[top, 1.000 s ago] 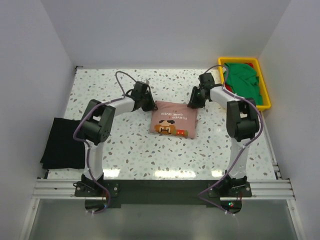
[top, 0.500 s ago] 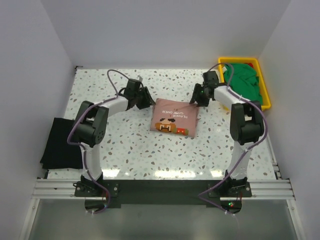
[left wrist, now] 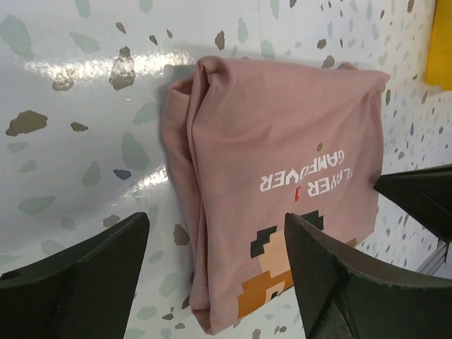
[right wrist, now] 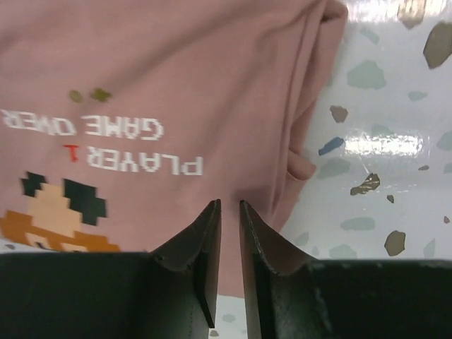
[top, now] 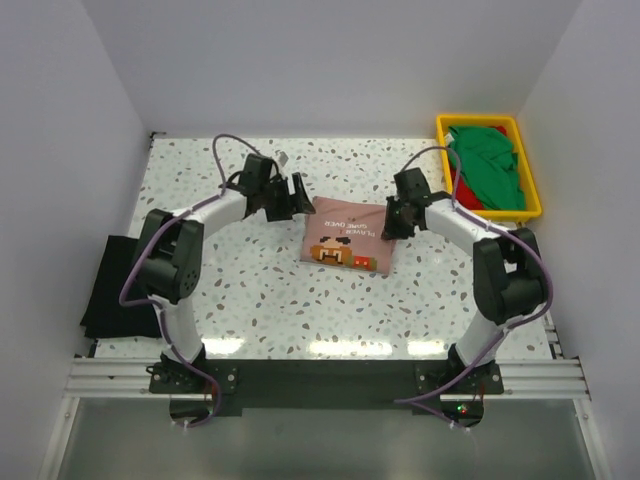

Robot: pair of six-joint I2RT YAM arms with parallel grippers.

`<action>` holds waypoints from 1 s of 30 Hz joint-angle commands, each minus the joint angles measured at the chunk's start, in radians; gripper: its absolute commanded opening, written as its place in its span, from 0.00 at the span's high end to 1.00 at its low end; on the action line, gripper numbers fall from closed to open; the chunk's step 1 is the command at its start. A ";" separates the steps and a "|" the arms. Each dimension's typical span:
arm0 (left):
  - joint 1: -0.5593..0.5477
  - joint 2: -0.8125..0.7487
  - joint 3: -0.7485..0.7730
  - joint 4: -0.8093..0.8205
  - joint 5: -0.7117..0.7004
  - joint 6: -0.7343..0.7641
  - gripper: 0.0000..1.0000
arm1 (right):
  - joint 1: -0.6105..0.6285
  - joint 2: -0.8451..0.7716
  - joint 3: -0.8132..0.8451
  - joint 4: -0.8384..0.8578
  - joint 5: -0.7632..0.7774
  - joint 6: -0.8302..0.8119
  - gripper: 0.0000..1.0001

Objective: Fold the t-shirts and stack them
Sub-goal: Fold the tshirt, then neatly place the folded tshirt to the corner

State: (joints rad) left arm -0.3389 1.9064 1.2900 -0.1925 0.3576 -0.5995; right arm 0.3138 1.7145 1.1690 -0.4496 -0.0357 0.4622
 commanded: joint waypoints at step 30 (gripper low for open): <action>-0.172 0.184 0.017 -0.065 -0.094 -0.126 0.44 | -0.068 0.091 -0.060 0.028 -0.006 -0.010 0.96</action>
State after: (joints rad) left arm -0.4896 2.0304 1.3190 -0.1936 0.3424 -0.6605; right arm 0.2531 1.8107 1.1217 -0.4362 -0.0528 0.4625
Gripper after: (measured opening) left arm 0.647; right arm 0.043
